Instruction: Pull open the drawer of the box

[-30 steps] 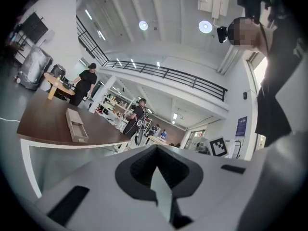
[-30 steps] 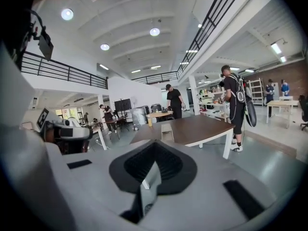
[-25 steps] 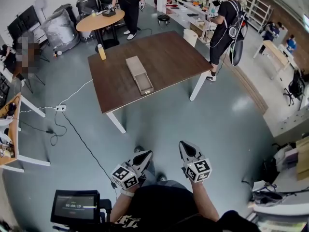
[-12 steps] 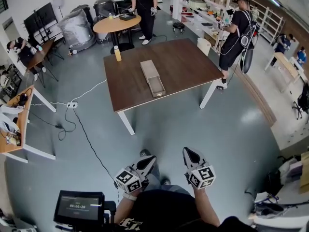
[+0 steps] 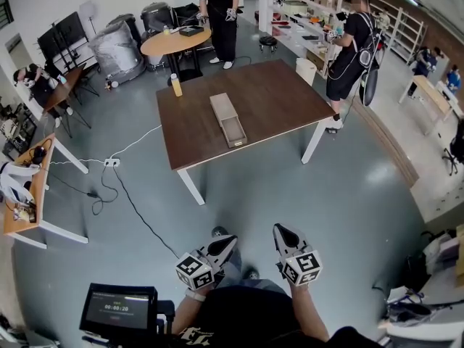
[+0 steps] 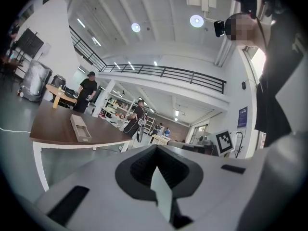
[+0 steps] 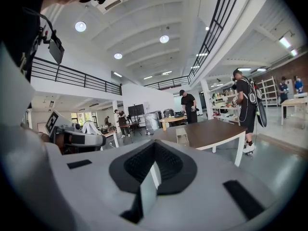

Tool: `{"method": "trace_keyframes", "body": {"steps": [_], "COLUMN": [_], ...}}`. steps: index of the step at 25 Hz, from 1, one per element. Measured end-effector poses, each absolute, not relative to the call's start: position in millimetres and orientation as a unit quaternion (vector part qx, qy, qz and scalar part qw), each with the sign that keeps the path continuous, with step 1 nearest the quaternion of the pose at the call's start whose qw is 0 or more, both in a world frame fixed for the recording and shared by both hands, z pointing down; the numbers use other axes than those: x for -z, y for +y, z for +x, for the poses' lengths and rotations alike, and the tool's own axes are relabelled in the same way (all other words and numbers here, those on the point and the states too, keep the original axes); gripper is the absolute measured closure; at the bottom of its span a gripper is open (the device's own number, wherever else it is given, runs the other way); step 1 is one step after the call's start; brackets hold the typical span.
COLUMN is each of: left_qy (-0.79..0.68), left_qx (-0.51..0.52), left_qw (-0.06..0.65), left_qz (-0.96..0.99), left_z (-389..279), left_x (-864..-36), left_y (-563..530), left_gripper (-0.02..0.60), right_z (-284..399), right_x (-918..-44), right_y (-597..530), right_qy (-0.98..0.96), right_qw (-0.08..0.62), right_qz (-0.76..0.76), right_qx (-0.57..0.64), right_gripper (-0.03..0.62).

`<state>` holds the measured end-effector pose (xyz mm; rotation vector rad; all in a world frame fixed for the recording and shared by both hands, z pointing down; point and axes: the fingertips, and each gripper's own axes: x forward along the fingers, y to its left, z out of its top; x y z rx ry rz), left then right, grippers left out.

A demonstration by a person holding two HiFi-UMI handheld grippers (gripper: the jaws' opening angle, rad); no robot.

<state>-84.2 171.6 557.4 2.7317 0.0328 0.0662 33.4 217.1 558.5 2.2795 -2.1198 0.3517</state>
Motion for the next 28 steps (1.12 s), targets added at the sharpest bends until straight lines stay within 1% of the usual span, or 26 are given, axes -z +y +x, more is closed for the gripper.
{"method": "trace_keyframes", "body": {"steps": [15, 28], "left_qy": [0.046, 0.051], "left_qx": [-0.052, -0.059], "left_qw": [0.199, 0.200], "left_qz": [0.977, 0.977], "left_z": [-66, -61], "left_x": [-558, -559], "left_y": [194, 197], "left_gripper": [0.581, 0.581], "right_z": [44, 32], "right_x": [-558, -566], "right_y": [226, 228], "right_qy": [-0.673, -0.691], "right_qw": [-0.014, 0.018], "right_qz": [0.729, 0.711], "right_qx": [-0.126, -0.130], "right_gripper": [0.606, 0.606]}}
